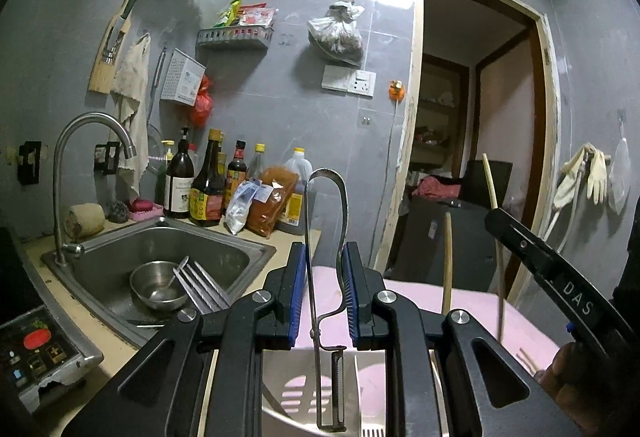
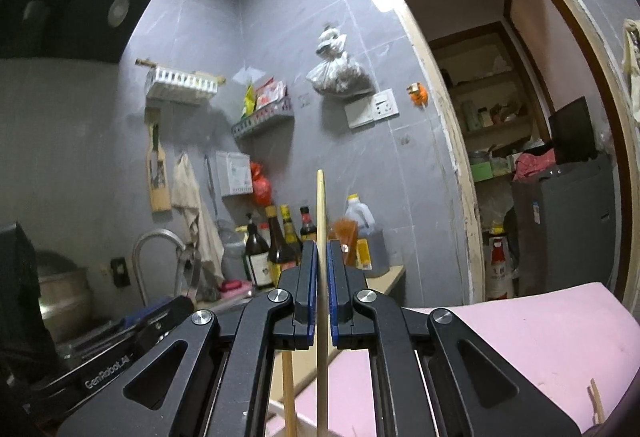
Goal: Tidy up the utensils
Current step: 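Carry the peeler with the left gripper and the chopstick with the right gripper into the caddy, then open both grippers over the caddy and move back to the table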
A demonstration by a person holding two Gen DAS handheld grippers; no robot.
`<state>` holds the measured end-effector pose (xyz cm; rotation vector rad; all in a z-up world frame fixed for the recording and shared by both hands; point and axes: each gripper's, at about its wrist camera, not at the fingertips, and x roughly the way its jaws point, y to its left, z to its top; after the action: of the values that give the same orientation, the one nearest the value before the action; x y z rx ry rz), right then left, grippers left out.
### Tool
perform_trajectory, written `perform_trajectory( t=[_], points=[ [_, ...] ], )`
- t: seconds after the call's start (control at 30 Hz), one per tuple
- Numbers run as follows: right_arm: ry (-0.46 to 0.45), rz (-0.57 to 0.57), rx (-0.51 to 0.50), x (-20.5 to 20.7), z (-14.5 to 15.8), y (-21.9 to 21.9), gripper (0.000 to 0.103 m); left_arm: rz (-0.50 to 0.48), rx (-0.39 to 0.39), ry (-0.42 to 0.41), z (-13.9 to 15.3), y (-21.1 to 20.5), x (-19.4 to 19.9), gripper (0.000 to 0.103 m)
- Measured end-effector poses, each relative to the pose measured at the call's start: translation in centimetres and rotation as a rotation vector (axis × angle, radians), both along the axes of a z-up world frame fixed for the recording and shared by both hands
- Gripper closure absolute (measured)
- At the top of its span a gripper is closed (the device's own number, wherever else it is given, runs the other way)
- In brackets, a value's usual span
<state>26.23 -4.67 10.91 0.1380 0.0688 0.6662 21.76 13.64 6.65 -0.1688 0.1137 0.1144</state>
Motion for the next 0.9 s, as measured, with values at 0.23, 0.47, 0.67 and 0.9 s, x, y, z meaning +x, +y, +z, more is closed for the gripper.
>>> perform_trajectory(
  t=[0.23,0.47,0.67,0.9],
  points=[
    [0.048,0.021,-0.082,-0.8,-1.1,-0.6,0.1,0.011,0.044,0.072,-0.8,-0.7,0.2,0.088],
    [0.106,0.036,-0.149,-1.1,-2.0,-1.4,0.099,-0.029,0.009,0.155,-1.5,-0.4,0.2,0.088],
    [0.14,0.05,-0.177,-1.5,-2.2,-2.1,0.098,-0.069,-0.011,0.184,-1.2,-0.6,-0.5,0.088],
    [0.133,0.058,-0.173,-2.3,-1.4,-2.9,0.091,-0.103,-0.035,0.153,0.4,-1.3,-1.9,0.076]
  ],
)
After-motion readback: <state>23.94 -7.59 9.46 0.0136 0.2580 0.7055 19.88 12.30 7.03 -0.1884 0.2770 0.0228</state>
